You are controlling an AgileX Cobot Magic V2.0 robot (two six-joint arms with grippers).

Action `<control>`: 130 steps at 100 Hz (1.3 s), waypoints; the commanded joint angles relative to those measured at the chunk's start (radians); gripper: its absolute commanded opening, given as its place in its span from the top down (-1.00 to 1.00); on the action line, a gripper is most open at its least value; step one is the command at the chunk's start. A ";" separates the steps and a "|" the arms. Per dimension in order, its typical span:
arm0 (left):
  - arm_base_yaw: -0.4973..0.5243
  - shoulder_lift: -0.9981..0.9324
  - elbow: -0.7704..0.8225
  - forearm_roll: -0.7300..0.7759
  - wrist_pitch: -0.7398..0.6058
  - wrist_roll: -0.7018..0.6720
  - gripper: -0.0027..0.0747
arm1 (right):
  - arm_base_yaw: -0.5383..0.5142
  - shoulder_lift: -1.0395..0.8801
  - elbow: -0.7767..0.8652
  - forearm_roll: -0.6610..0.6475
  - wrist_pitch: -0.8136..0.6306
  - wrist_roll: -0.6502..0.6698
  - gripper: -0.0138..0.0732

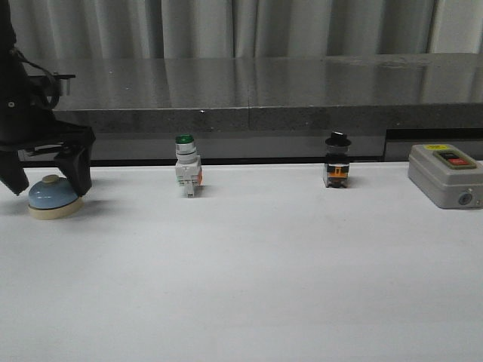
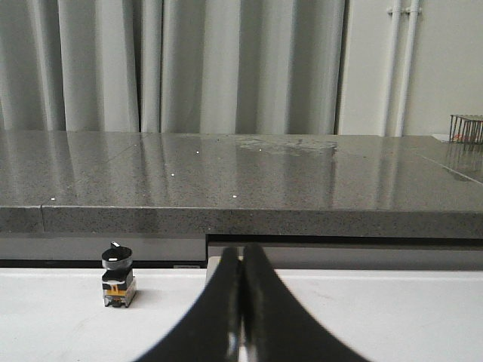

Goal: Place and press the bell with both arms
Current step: 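Close the left gripper on the bell and lift it, then carry the bell toward the table centre and set it down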

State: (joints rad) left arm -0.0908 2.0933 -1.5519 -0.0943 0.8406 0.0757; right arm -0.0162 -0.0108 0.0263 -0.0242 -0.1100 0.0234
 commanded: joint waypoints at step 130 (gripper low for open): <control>-0.270 -0.260 -0.165 -0.037 0.196 0.019 0.34 | -0.006 0.010 -0.015 -0.005 -0.081 -0.002 0.82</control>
State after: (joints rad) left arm -0.3013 1.9023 -1.6863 -0.1045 1.0571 0.0941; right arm -0.0162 -0.0108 0.0263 -0.0242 -0.1100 0.0234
